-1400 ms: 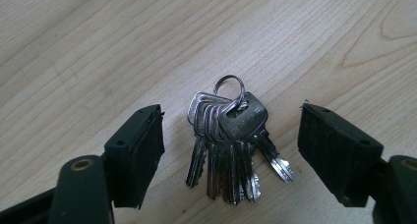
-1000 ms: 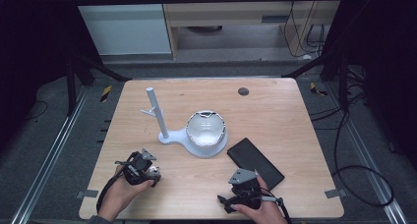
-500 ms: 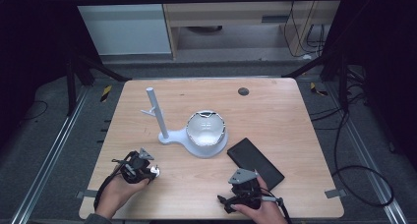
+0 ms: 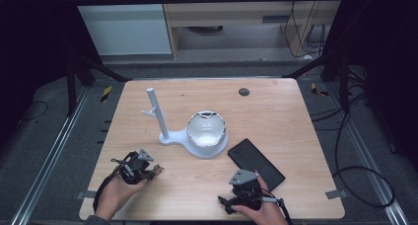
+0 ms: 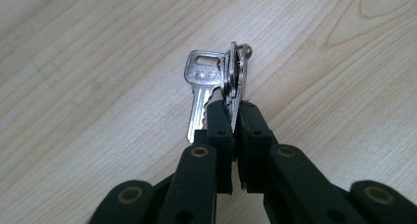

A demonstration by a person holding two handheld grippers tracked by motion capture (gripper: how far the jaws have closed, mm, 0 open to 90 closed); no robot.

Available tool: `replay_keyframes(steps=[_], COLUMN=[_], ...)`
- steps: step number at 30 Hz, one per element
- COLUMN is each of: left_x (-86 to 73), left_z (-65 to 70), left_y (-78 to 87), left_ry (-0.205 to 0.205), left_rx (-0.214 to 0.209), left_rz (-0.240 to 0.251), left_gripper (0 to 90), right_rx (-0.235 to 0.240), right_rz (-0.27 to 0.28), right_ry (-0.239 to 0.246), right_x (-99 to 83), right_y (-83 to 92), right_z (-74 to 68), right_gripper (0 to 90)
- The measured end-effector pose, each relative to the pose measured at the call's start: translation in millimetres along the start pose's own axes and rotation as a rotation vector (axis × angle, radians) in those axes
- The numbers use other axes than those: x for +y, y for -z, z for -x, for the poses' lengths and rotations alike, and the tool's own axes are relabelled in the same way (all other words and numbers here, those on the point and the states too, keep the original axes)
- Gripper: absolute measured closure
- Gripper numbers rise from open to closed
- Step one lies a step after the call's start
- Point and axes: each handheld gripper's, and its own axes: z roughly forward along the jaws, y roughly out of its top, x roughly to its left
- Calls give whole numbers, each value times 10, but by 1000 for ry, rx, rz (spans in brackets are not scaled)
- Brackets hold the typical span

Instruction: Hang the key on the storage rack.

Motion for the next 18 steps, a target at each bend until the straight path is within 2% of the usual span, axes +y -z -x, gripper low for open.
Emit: replay_keyframes(steps=[6, 14, 18], left_x=[45, 82, 114], left_z=[-3, -49, -53], left_y=[118, 374, 501], left_ry=[-13, -6, -17], left_rx=[-3, -3, 5], left_rz=[6, 56, 68], left_gripper=[855, 856, 856], right_rx=[0, 0, 0], right_rz=[2, 2, 2], right_ry=[-1, -1, -2], right_x=[0, 0, 0], right_y=[-3, -2, -3], right_z=[-1, -1, -1], right_gripper=[5, 5, 5])
